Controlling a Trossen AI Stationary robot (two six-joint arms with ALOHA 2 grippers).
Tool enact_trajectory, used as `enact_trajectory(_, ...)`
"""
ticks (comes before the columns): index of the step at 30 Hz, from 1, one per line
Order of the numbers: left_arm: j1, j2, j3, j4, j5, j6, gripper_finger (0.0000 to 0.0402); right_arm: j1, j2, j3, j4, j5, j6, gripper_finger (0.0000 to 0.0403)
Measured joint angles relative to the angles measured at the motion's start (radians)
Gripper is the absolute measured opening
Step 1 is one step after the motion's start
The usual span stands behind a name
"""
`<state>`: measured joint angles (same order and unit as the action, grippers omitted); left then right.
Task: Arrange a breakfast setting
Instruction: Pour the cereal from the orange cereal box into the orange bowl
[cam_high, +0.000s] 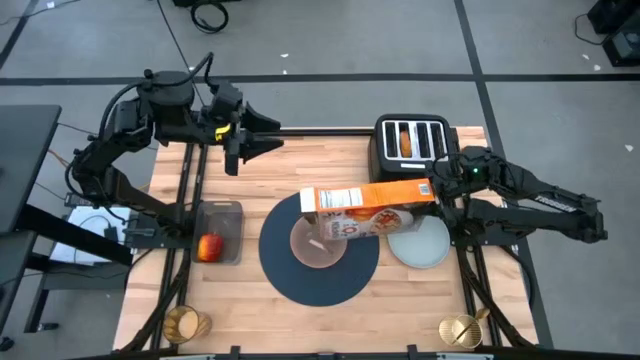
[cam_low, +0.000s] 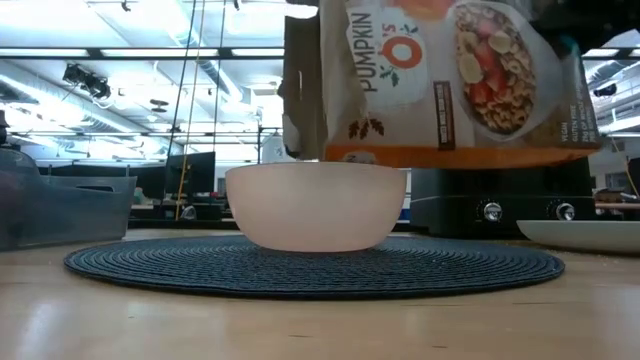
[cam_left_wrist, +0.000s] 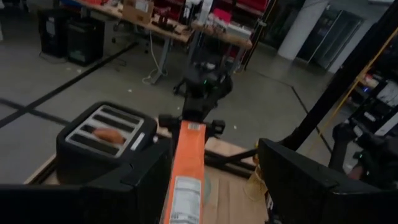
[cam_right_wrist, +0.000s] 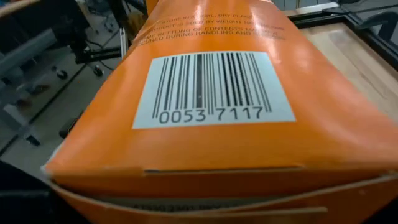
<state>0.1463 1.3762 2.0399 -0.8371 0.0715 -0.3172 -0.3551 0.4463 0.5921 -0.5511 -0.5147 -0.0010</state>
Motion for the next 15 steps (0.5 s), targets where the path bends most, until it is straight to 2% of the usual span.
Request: enact_trajectory(15, 0.000, 0.000, 0.000, -0.276, -0.106, -0.021, 0.0242, 0.049, 0.085, 0.079, -0.047, 0.061, 0.011, 0.0291)
